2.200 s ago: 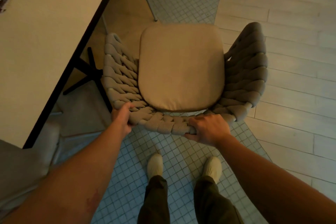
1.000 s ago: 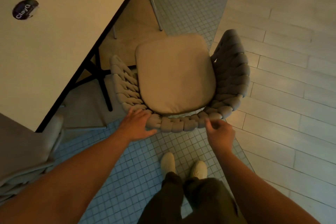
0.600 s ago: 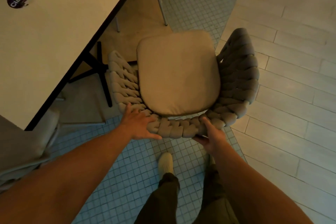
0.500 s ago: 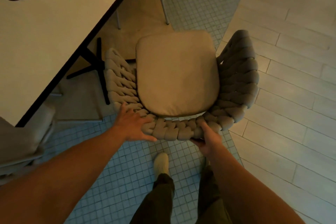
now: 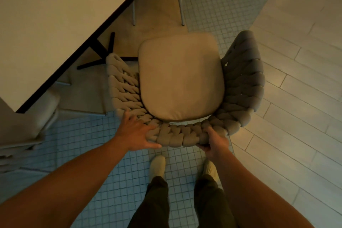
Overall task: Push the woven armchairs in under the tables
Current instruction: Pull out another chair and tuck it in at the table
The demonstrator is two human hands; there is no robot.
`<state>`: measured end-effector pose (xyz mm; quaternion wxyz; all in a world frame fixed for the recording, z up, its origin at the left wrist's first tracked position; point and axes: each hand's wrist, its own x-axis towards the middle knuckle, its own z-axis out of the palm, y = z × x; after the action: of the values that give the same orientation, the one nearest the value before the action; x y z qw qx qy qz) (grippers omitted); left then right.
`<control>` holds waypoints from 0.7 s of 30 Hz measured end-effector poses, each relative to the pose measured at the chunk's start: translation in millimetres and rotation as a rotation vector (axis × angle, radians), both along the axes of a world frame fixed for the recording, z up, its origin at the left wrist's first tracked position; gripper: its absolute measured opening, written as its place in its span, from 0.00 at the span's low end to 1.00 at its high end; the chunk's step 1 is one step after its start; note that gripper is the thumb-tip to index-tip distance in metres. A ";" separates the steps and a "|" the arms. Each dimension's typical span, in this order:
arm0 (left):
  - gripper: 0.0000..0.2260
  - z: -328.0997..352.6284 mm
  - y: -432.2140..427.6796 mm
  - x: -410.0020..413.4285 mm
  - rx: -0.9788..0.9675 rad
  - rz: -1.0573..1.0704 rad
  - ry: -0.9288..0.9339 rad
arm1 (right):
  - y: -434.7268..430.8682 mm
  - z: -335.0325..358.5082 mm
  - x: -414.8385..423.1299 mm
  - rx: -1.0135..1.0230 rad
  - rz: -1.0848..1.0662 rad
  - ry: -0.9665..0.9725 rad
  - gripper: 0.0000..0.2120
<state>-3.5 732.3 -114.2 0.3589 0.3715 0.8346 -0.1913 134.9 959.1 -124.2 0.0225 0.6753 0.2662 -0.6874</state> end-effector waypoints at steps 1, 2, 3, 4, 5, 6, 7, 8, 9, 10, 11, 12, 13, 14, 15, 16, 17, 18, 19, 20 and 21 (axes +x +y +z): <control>0.46 -0.6 2.8 5.8 0.012 0.021 0.004 | 6.8 -0.1 -0.5 0.005 0.018 -0.004 0.17; 0.45 -1.2 6.0 11.0 0.021 0.035 0.012 | 13.7 0.2 -1.4 0.012 0.040 -0.005 0.17; 0.45 -1.6 9.6 15.9 0.030 0.046 0.023 | 20.1 0.0 -2.2 0.020 0.065 -0.007 0.17; 0.44 -2.0 13.1 20.7 0.038 0.055 0.036 | 26.2 0.1 -3.3 0.027 0.092 -0.007 0.17; 0.44 -1.9 16.6 24.9 0.050 0.066 0.052 | 32.1 0.2 -4.7 0.031 0.115 -0.005 0.17; 0.44 -1.4 19.8 28.8 0.068 0.077 0.068 | 37.0 0.5 -6.2 0.037 0.130 -0.003 0.17; 0.43 -2.0 22.8 31.8 0.084 0.089 0.080 | 41.9 0.6 -7.8 0.041 0.144 0.003 0.16; 0.43 -2.2 25.7 35.0 0.098 0.103 0.089 | 46.9 0.7 -9.1 0.041 0.161 0.007 0.17; 0.44 -2.2 28.9 38.0 0.108 0.116 0.097 | 51.7 0.0 -9.9 0.043 0.177 0.006 0.17; 0.44 -1.7 31.9 40.7 0.111 0.128 0.101 | 56.2 -0.2 -10.9 0.045 0.189 0.003 0.17; 0.44 -1.0 34.6 43.2 0.106 0.143 0.102 | 60.2 -1.2 -11.6 0.049 0.205 0.002 0.18; 0.43 -1.3 37.7 46.4 0.097 0.160 0.099 | 64.3 -2.4 -11.9 0.049 0.221 0.004 0.18; 0.42 -1.8 41.3 49.1 0.083 0.176 0.093 | 68.7 -3.5 -12.6 0.049 0.232 0.007 0.19; 0.42 -2.8 43.4 51.2 0.072 0.189 0.090 | 71.7 -4.4 -13.3 0.047 0.239 0.011 0.19; 0.43 -4.6 46.2 53.2 0.063 0.197 0.095 | 75.7 -5.8 -13.5 0.047 0.243 0.014 0.20; 0.43 -7.5 47.3 54.6 0.058 0.204 0.103 | 78.4 -6.6 -13.5 0.049 0.248 0.015 0.20; 0.44 -10.4 47.3 55.6 0.053 0.214 0.106 | 80.6 -8.2 -13.2 0.048 0.257 0.018 0.21; 0.44 -11.7 47.2 56.8 0.050 0.225 0.111 | 82.3 -8.7 -12.7 0.044 0.270 0.018 0.21; 0.45 -12.4 46.6 57.8 0.044 0.239 0.112 | 83.7 -10.4 -12.1 0.042 0.286 0.020 0.21; 0.45 -10.7 46.9 58.8 0.039 0.255 0.108 | 84.5 -9.7 -11.1 0.040 0.301 0.022 0.21; 0.45 -6.8 48.3 60.4 0.041 0.275 0.092 | 85.1 -8.1 -9.8 0.042 0.313 0.028 0.21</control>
<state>57.0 780.6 -121.0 0.3355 0.2517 0.8969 -0.1402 125.1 1044.2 -132.3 0.1114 0.6163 0.3828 -0.6791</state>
